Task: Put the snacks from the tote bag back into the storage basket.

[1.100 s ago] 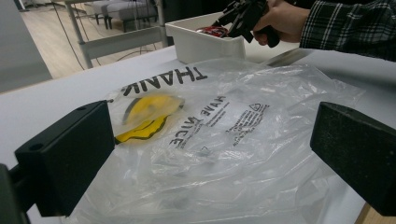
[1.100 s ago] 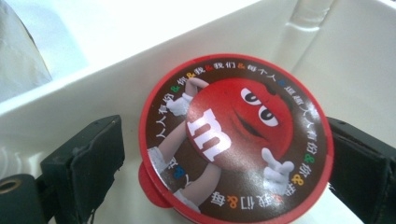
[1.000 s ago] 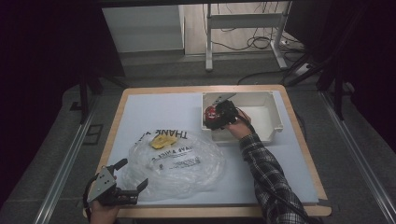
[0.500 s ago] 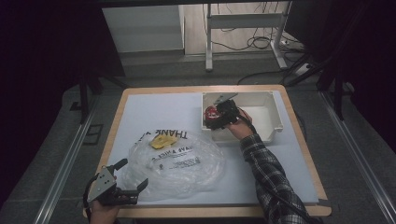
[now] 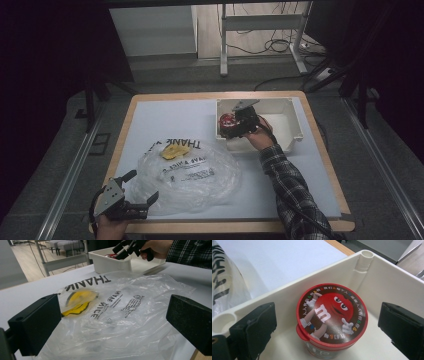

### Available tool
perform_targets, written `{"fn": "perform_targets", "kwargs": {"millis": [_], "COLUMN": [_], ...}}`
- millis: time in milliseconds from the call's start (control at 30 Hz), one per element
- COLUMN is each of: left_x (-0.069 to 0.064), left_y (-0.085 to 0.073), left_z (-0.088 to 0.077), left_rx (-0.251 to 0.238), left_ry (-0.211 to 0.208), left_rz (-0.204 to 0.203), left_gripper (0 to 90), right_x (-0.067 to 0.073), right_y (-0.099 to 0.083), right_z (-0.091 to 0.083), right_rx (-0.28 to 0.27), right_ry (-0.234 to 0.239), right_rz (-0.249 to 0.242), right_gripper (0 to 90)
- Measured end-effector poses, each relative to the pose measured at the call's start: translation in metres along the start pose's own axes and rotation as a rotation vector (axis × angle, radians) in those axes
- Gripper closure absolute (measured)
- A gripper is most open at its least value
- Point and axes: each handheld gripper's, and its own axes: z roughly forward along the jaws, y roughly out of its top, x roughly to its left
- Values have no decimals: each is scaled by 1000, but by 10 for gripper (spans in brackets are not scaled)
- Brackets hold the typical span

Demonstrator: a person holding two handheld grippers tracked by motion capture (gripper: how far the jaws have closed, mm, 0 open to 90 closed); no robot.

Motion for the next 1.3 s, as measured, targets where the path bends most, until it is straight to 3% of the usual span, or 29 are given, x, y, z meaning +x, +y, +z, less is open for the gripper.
{"fn": "perform_targets", "kwargs": {"millis": [1000,1300], "left_x": [-1,0], "left_y": [0,0], "left_z": [0,0], "left_rx": [3,3], "left_ry": [0,2], "left_rz": [4,4], "left_gripper": [0,0], "right_x": [15,22], "right_y": [-2,-3], "right_z": [-22,-25], "right_rx": [-54,-59], "right_ry": [17,24], "right_rz": [12,-7], "right_gripper": [21,20]}}
